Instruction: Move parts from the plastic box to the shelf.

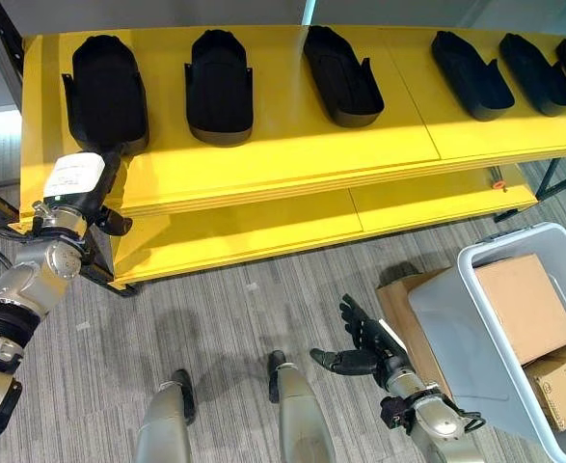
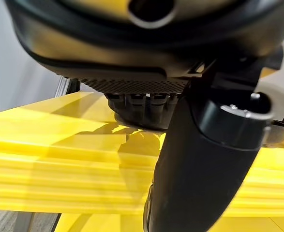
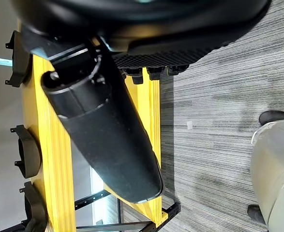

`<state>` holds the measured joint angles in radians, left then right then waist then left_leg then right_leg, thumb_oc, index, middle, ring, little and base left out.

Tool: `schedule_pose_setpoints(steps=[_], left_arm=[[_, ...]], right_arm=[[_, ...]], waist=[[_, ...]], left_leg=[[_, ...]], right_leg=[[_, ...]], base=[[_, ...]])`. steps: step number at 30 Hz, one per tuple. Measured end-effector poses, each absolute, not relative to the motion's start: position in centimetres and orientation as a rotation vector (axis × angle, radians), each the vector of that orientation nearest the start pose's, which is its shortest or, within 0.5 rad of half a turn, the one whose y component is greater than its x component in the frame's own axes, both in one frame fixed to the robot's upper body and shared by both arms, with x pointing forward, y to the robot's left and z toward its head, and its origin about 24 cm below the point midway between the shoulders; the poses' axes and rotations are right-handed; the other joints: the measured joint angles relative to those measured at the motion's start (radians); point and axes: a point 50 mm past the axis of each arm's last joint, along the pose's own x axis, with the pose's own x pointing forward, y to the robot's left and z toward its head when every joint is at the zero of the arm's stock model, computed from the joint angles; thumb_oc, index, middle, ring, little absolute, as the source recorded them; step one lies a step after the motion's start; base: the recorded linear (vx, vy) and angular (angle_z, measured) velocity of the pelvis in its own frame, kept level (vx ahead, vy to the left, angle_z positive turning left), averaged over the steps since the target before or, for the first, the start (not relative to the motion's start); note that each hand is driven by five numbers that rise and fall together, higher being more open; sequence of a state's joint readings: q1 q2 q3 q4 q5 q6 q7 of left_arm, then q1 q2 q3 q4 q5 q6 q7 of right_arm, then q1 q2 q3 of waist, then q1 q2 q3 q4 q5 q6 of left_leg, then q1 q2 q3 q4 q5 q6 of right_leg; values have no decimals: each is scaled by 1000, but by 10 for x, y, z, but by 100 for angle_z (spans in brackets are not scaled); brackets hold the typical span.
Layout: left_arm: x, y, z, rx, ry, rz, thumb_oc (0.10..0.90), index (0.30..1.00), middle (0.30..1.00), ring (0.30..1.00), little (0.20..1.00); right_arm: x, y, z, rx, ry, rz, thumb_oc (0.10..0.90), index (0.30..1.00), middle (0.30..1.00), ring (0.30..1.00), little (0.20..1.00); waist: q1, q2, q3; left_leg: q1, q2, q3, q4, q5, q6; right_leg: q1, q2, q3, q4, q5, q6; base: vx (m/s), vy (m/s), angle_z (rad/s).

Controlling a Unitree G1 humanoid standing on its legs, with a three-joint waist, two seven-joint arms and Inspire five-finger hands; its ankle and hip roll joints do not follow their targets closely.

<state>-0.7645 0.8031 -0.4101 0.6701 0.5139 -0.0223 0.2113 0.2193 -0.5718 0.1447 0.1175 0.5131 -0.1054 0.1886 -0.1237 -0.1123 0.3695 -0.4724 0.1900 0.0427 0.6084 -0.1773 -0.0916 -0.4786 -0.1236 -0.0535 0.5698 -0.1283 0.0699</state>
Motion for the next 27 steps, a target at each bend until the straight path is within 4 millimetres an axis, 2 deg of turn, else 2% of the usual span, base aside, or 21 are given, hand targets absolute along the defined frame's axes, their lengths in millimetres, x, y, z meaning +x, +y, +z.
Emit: schedule_pose_setpoints(steps=[4, 7, 8, 13, 18, 21, 27], left_arm=[[356, 262, 170, 1404, -234, 164, 900, 1000, 1000, 1000, 1000], [335, 260, 159, 1351, -278, 152, 900, 1000, 1000, 1000, 1000], [333, 259, 154, 1352, -272, 139, 900, 1000, 1000, 1000, 1000], [301, 270, 130, 1320, -216, 121, 900, 1000, 1000, 1000, 1000], [278, 273, 113, 1305, -181, 66, 900, 1000, 1000, 1000, 1000], [261, 267, 102, 1188, -183, 47, 900, 1000, 1000, 1000, 1000], [246, 267, 97, 1091, -157, 4, 900, 1000, 1000, 1000, 1000]], right_arm=[[192, -241, -3, -28, 293, 197, 900, 1000, 1000, 1000, 1000], [193, -241, -1, -27, 283, 197, 900, 1000, 1000, 1000, 1000], [194, -242, -1, -31, 285, 194, 900, 1000, 1000, 1000, 1000], [196, -240, 8, -32, 240, 198, 900, 1000, 1000, 1000, 1000], [203, -241, 28, -89, 152, 189, 900, 1000, 1000, 1000, 1000], [204, -241, 46, -164, 67, 192, 900, 1000, 1000, 1000, 1000], [212, -242, 68, -312, -17, 210, 900, 1000, 1000, 1000, 1000]], waist=[[18, 6, 4], [18, 13, 9], [32, 15, 10], [41, 16, 11], [60, 17, 12], [61, 21, 14], [77, 23, 14]], left_leg=[[-1, 0, -1, -1, 1, -1], [0, 0, -2, -2, 0, -1], [0, -1, -4, -2, 0, -1], [1, -1, -9, -4, -2, 3], [3, -2, -17, -4, 0, 3], [11, -2, -17, -5, 0, 3], [34, -2, -17, -23, 6, 2]], right_leg=[[-3, 0, -1, 6, -4, -1], [-2, -1, -2, 8, -6, -2], [-2, -1, -4, 10, -7, -2], [0, -1, -8, 13, -10, -5], [5, -1, -14, 16, -11, -6], [12, -1, -13, 15, -12, -10], [32, -1, -14, 7, -17, -10]], base=[[0, 0, 0], [0, 0, 0], [0, -14, 3], [0, -2, 1], [10, -6, 3], [0, 0, 0], [0, 0, 0]])
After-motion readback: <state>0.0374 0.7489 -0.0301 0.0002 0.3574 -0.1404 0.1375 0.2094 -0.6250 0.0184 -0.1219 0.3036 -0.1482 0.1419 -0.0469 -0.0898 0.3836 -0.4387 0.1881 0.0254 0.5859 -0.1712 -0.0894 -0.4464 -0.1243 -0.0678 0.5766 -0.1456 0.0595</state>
